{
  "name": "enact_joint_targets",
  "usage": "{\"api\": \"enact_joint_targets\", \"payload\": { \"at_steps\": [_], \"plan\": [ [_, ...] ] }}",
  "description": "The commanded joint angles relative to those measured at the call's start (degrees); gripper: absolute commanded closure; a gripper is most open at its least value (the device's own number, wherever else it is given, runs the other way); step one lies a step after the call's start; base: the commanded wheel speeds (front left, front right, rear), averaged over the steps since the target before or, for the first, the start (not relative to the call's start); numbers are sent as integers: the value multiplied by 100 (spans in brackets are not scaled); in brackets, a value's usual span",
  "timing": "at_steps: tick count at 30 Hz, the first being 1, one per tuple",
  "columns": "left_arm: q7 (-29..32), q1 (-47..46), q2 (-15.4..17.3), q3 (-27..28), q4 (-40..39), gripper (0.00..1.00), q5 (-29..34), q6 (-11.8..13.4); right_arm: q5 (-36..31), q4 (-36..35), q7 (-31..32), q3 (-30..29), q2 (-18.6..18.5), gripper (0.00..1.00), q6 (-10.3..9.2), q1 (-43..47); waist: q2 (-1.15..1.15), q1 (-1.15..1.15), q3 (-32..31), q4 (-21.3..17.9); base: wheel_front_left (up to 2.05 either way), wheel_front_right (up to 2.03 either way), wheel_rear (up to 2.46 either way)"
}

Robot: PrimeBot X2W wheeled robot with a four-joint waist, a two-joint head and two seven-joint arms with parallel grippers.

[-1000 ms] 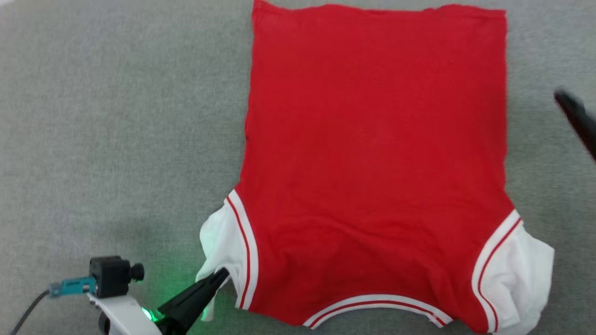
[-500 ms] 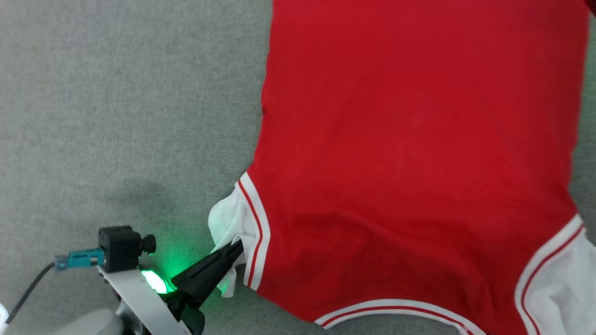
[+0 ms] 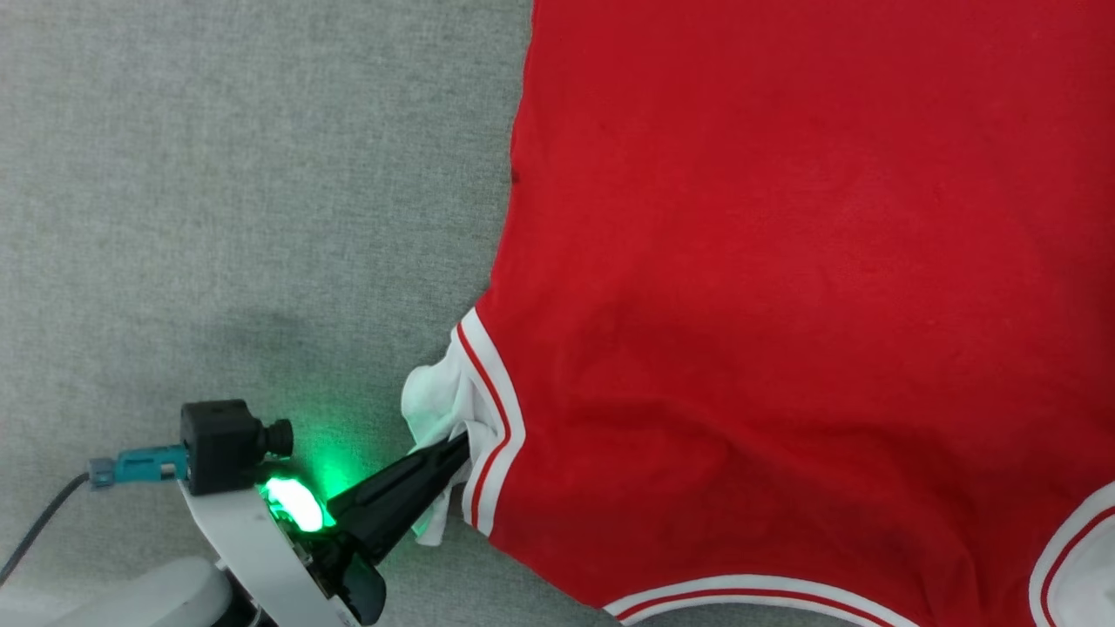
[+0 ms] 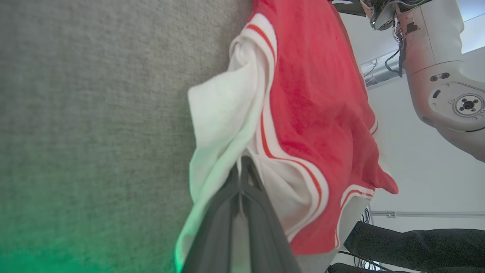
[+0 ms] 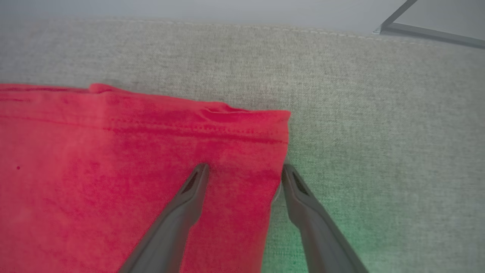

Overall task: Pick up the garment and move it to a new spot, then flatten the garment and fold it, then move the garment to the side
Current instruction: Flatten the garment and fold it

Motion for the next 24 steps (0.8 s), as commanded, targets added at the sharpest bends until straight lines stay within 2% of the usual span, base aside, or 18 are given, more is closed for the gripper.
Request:
{"api": "enact_joint_targets", "payload": {
  "at_steps": [1, 2, 3, 4, 5, 6, 15, 20, 24],
  "plan": [
    [34, -91, -73, -31, 356, 100, -62, 93, -44, 282, 129, -57, 115, 0, -4, 248, 0, 0, 30, -11, 0, 0, 0],
    [33, -119, -74, -39, 354, 100, -70, 94, -85, 315, 151, -85, 154, 0, -4, 236, 0, 0, 31, -14, 0, 0, 0],
    [30, -143, -77, -46, 351, 100, -78, 94, -103, 347, 177, -62, 190, 5, -4, 232, 0, 0, 30, -16, 0, 0, 0],
    [27, -164, -76, -48, 347, 100, -81, 94, -114, 365, 176, -49, 217, 50, -2, 222, 0, 0, 30, -20, 0, 0, 0],
    [25, -184, -75, -51, 345, 100, -80, 94, -119, 369, 140, -67, 234, 63, -1, 216, 0, 0, 28, -26, 0, 0, 0],
    [23, -195, -72, -49, 342, 100, -87, 94, -141, 365, 97, -104, 235, 100, -1, 202, 0, 0, 29, -30, 0, 0, 0],
    [11, -118, -254, 202, 339, 100, -91, 79, -67, 198, -371, -29, -58, 100, -6, 389, 0, 0, -221, -54, 0, 0, 0],
    [8, 39, -271, 277, 376, 100, -79, 67, 428, -56, -479, 338, -227, 100, -5, 793, 0, 0, -546, -119, 0, 0, 0],
    [9, 272, -243, 300, 436, 100, -75, 58, 1094, -633, -443, 805, -582, 100, -5, 1508, 0, 0, -952, -221, 0, 0, 0]
  ]
}}
